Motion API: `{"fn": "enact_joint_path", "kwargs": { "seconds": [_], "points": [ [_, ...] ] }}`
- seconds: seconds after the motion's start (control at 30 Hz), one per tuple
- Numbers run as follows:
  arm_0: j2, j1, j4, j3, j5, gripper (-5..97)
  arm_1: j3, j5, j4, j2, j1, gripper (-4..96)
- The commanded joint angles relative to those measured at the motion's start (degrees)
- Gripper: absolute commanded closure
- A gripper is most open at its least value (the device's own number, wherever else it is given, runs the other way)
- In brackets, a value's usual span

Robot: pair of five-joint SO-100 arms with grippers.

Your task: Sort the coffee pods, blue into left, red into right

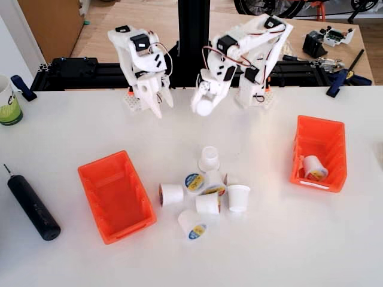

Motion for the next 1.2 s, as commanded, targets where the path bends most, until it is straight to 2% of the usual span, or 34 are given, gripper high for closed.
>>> {"fn": "enact_joint_path", "kwargs": {
  "seconds": [0.0,0.13,0.27,0.37,0.6,0.73,0.93,1.07,1.1,1.17],
  "points": [
    [0.4,-0.4,0.5,-0.1,0.7,65,8.0,5.7,-5.9,1.9,2.1,83.9],
    [0.4,-0.4,0.4,0.0,1.0,65,13.4,12.2,-11.1,1.9,2.6,83.4],
    [0.4,-0.4,0.4,0.0,1.2,65,16.6,16.6,-14.2,1.9,3.7,80.2],
    [0.4,-0.4,-0.1,0.2,1.3,65,18.5,17.6,-16.4,1.9,4.2,77.6],
    [0.7,-0.4,-3.3,1.4,5.1,64,18.8,18.3,-17.1,1.8,3.6,67.4],
    [3.6,-0.5,-3.3,2.5,5.6,63,16.6,19.2,-16.3,1.8,1.5,65.9],
    [6.8,-0.5,-3.4,4.9,5.6,63,9.3,25.1,-13.9,1.9,-7.8,62.5],
    [6.9,-0.6,-4.4,5.4,5.6,63,0.9,27.6,-13.1,1.9,-12.6,61.6],
    [6.9,-0.8,-5.7,6.1,5.6,64,-1.1,28.6,-12.5,1.9,-13.6,61.7],
    [6.9,-1.8,-12.3,10.5,5.6,65,-3.6,33.6,-9.3,1.9,-15.7,62.2]
  ]
}}
